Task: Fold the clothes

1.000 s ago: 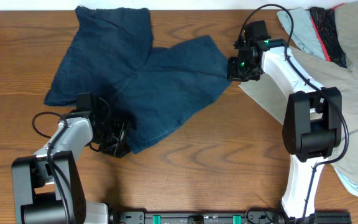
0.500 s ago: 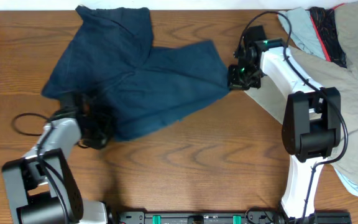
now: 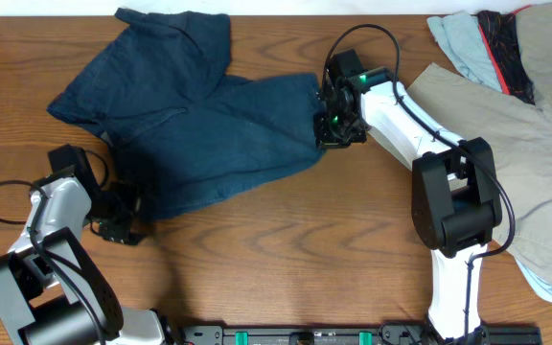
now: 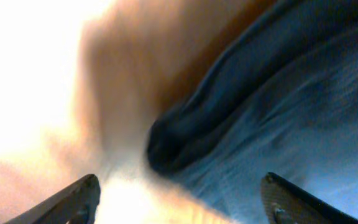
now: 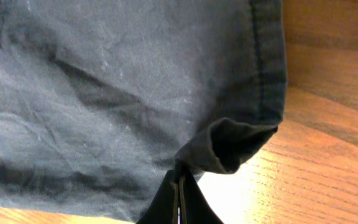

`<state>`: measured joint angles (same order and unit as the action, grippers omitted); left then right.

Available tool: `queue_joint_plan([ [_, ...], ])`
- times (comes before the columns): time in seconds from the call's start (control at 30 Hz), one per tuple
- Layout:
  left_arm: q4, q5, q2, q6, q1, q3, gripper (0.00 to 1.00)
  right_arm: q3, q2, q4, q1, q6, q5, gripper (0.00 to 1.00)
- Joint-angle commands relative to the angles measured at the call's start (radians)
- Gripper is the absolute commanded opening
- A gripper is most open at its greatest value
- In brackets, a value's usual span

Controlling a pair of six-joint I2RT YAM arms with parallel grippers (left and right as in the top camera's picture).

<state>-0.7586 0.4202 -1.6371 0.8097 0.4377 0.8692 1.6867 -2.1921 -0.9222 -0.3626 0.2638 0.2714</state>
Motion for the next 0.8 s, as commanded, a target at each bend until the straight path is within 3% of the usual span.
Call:
queue_joint_plan([
  [0.0, -0.074, 0.042, -0.011, -0.005, -0.020, 0.007, 0.87, -0.002, 0.015, 0.008, -0.005, 0.013, -0.010, 0.01],
  [0.17, -0.079, 0.030, -0.011, 0.020, -0.045, 0.004, 0.87, -0.002, 0.015, 0.022, -0.005, 0.013, -0.010, 0.01],
  [0.3, -0.002, -0.122, -0.011, 0.061, -0.064, 0.003, 0.85, -0.002, 0.015, 0.022, -0.007, 0.013, -0.010, 0.01],
  [0.4, 0.054, -0.232, -0.011, 0.087, -0.082, 0.002, 0.68, -0.002, 0.015, 0.021, -0.007, 0.013, -0.011, 0.01],
  [0.47, 0.090, -0.231, -0.011, 0.087, -0.095, 0.000, 0.48, -0.002, 0.016, 0.021, -0.007, 0.013, -0.013, 0.01],
  [0.53, 0.114, -0.230, -0.011, 0.087, -0.112, 0.000, 0.17, -0.002, 0.016, 0.020, -0.005, 0.013, -0.023, 0.01],
  [0.57, 0.118, -0.230, -0.011, 0.087, -0.120, 0.000, 0.06, -0.002, 0.015, 0.020, -0.005, 0.013, -0.030, 0.01],
  [0.77, 0.157, -0.119, -0.009, 0.034, -0.187, 0.003, 0.06, 0.016, 0.018, 0.018, 0.032, 0.012, -0.087, 0.01],
])
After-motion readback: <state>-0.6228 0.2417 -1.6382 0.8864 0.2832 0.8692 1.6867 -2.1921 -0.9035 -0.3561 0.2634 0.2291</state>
